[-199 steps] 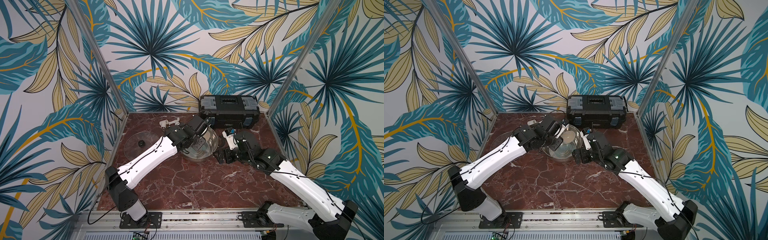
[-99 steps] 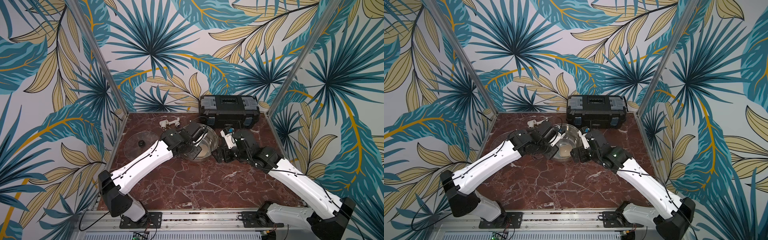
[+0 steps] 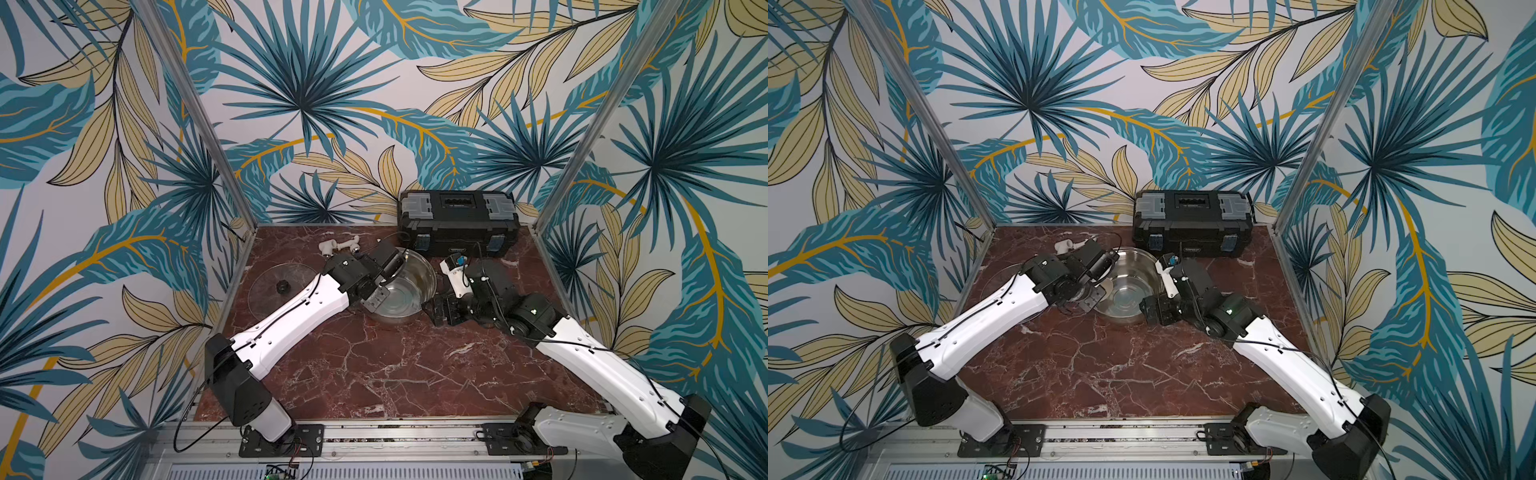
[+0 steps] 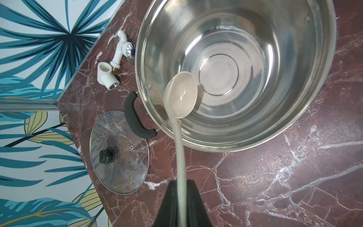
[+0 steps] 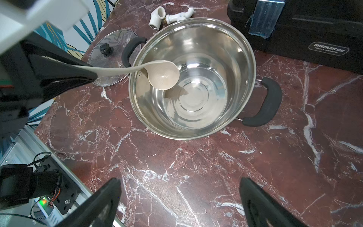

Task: Stir the soup with a spoon
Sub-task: Stir the soup in the pan with a stick.

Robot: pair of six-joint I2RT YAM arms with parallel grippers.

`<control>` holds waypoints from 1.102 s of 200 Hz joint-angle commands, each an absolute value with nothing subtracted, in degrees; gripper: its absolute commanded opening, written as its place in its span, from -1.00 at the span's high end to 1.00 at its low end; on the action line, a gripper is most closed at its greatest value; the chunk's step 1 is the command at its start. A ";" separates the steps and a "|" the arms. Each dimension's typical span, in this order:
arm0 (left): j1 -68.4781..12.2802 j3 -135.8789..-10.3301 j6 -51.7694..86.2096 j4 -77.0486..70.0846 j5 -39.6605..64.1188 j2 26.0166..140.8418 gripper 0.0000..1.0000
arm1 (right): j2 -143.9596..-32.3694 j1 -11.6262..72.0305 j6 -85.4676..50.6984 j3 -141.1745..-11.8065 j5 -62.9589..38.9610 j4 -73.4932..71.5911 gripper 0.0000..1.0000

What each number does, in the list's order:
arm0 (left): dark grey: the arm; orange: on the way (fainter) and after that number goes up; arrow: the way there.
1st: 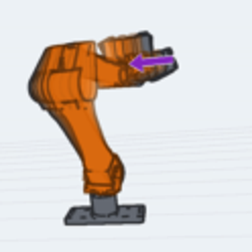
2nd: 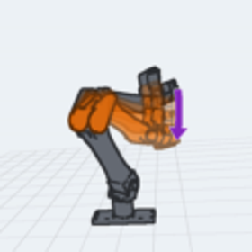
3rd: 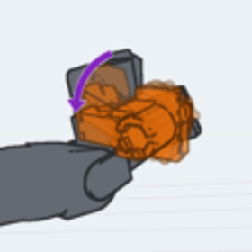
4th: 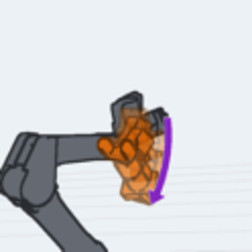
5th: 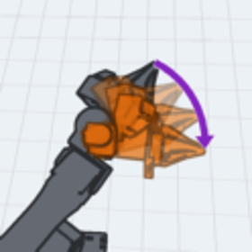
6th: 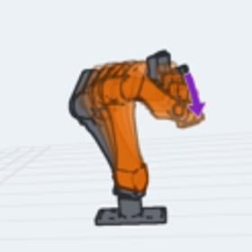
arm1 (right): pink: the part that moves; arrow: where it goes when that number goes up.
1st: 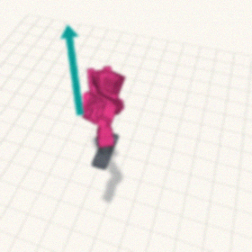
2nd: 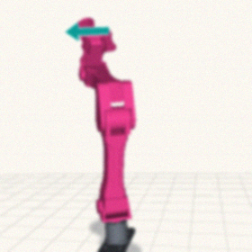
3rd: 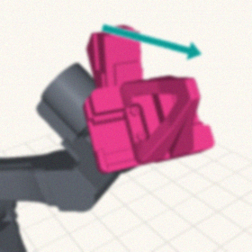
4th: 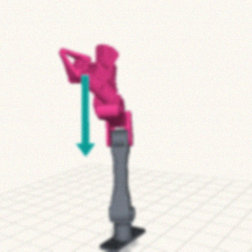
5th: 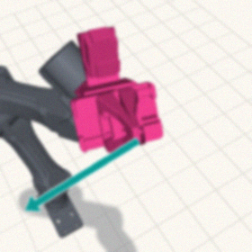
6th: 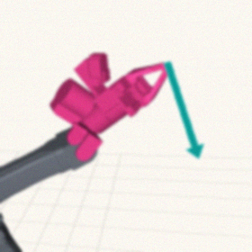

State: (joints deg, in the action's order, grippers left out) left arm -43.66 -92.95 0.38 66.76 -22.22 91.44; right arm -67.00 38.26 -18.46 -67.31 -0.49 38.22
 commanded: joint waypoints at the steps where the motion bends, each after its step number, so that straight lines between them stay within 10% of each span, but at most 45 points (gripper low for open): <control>1: -43.70 -97.03 -0.48 60.30 -22.90 91.71 1.00 | -67.08 38.60 -18.85 -67.42 -0.37 37.44 -0.99; 127: -46.50 -95.06 2.32 59.32 -8.10 90.67 1.00 | -65.69 38.63 -18.62 -66.60 -0.04 37.55 -0.99; 220: -42.10 -93.22 0.91 66.79 -20.65 88.13 1.00 | -67.15 38.65 -19.06 -66.71 -1.05 36.57 -0.99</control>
State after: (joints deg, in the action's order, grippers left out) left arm -43.57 -93.78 1.80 66.48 -15.05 89.45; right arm -66.57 38.35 -18.48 -67.26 -0.51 37.39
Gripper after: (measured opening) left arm 0.120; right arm 0.994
